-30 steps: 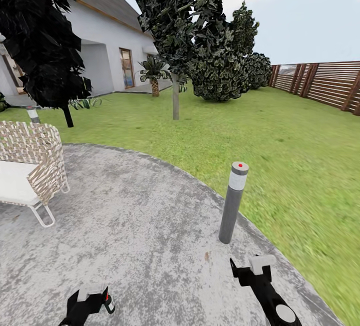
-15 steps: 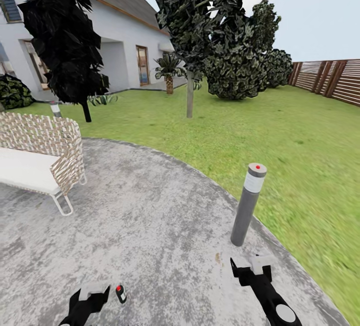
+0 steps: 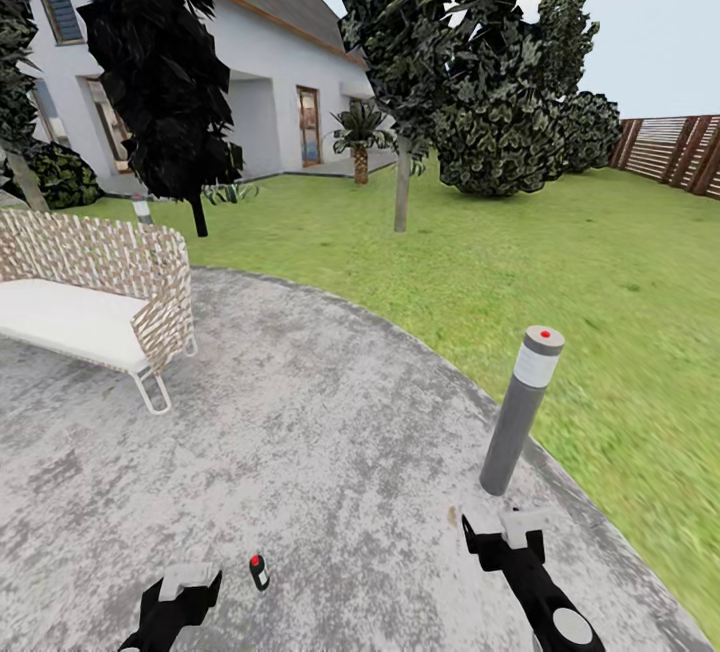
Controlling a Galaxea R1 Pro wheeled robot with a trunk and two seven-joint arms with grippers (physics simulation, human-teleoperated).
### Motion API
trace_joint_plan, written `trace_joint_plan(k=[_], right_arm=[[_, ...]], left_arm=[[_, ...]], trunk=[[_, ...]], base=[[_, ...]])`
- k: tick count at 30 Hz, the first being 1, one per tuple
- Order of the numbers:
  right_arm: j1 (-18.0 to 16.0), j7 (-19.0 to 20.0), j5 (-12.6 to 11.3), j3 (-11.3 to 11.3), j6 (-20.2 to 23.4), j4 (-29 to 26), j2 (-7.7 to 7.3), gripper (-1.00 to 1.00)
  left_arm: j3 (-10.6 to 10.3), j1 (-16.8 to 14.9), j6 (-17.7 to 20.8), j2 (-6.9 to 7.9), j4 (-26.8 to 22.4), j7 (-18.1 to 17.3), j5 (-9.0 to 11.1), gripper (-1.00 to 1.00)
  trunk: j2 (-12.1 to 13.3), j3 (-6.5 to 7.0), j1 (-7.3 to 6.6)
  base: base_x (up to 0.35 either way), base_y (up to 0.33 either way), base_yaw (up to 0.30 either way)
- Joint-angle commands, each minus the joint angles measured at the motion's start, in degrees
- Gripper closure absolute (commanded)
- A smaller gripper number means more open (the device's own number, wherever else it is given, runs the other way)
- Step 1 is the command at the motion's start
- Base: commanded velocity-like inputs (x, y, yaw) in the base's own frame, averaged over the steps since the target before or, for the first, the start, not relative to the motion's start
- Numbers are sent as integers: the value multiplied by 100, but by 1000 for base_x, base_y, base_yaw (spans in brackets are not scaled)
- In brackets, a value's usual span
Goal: Pick up the pesticide atomizer in the garden and spray insectifuge to fully cover both potted plants in the garden.
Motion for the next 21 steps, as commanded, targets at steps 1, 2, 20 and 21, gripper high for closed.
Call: trace_joint_plan(k=[1, 2, 20, 21], right_arm=[[-2, 39, 72, -23, 34, -6, -10, -100], [-2, 38, 73, -26, 39, -116, -25, -100], [-2, 52, 68, 12, 346, -1074, -6, -100], [-2, 51, 67, 18, 347, -1073, -6, -100]], left_arm=[[39, -23, -7, -3, 1, -24, -3, -100], [38, -61, -2, 0, -18, -21, -6, -100], [13, -459, 492, 14, 66, -24, -21, -100], [11, -459, 491, 14, 66, -24, -21, -100]], trunk=[[-44, -24, 22], [-84, -42, 44], [-806, -365, 439], [-846, -383, 461]], base=[[0, 0, 2], [0, 0, 0], [0, 0, 0], [0, 0, 0]])
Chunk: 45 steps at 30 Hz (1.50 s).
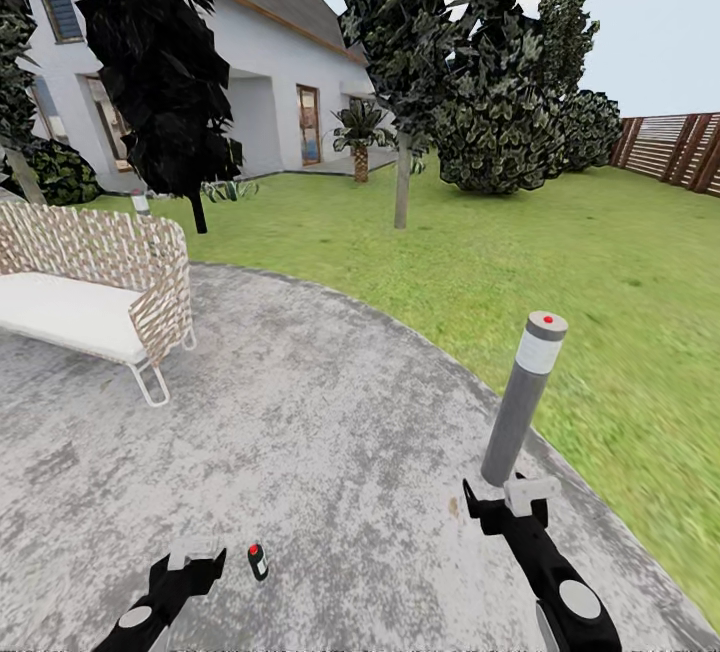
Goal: Pick up the pesticide atomizer in the garden and spray insectifuge to fully cover both potted plants in the garden.
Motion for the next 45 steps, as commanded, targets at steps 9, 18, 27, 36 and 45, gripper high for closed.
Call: trace_joint_plan(k=[9, 18, 27, 36, 45], right_arm=[[-2, 36, 47, 5, 23, -19, 1, -100], [-2, 34, 41, -10, 30, -29, 9, -100], [-2, 22, 34, -12, 34, -34, 10, -100], [-2, 17, 33, -21, 81, -39, 10, -100], [-2, 17, 32, -21, 100, -39, 10, -100]], left_arm=[[32, 6, -21, -4, 5, -42, -11, -100], [25, 6, -25, -26, 5, -43, -306, -100], [25, -1, -31, -38, 5, -43, -380, -100], [23, 0, -51, -29, 5, -43, -382, -100], [24, -3, -138, -30, 5, -43, -382, -100]], trunk=[[-365, -167, 197], [-726, -370, 395], [-1087, -612, 593], [-1448, -855, 790], [-1808, -1098, 988]], base=[[0, 0, 0], [0, 0, 0], [0, 0, 0], [0, 0, 0], [0, 0, 0]])
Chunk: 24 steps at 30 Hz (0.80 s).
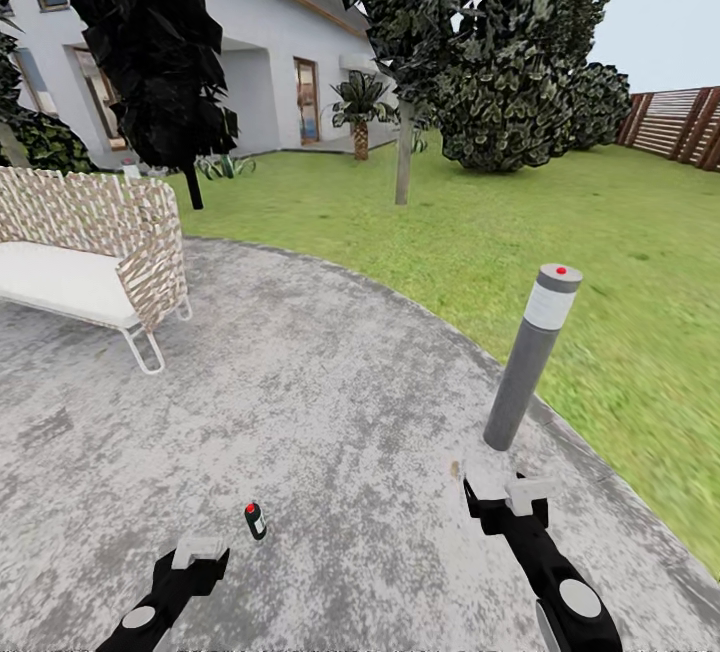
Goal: Pick up the pesticide atomizer in the garden and spray insectifuge to fully cover both potted plants in the garden.
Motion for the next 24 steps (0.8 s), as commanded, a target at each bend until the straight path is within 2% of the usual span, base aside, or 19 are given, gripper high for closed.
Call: trace_joint_plan(k=[1, 5, 24], right_arm=[[-2, 35, 60, -9, 32, -10, 2, -100], [-2, 36, 60, -9, 32, -10, 2, -100], [-2, 42, 61, -9, 32, -10, 2, -100]], left_arm=[[46, -2, -19, -4, 4, -35, -40, -100], [47, 3, -30, -4, 4, -35, -40, -100], [49, -1, -95, -4, 4, -35, -40, -100]], trunk=[[-44, -33, 21], [-204, -141, 109], [-228, -712, 155]], base=[[0, 0, 0], [0, 0, 0], [0, 0, 0]])
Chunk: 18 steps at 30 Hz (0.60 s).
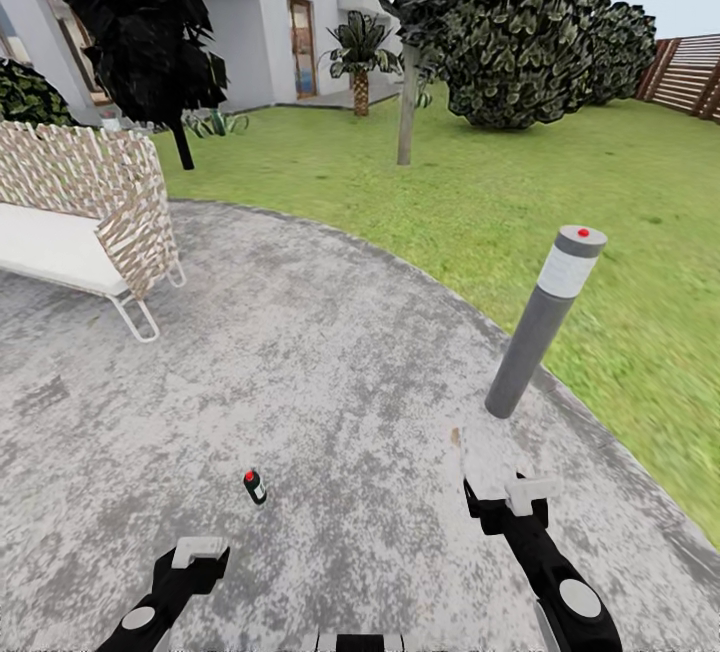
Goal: Pick up the pesticide atomizer in the garden and spray insectifuge to fully cover both potted plants in the garden.
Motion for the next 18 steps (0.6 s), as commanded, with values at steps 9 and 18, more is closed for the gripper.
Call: trace_joint_plan(k=[9, 18], right_arm=[[-1, 30, 63, -10, 32, -10, 2, -100], [-1, 35, 67, -17, 27, -10, 2, -100]], left_arm=[[39, 1, -27, -12, 4, -35, -40, -100], [47, 3, -48, -13, 4, -35, -40, -100]], trunk=[[-2, -86, -1], [-2, -141, -1]], base=[[0, 0, 0], [177, 0, 0]])
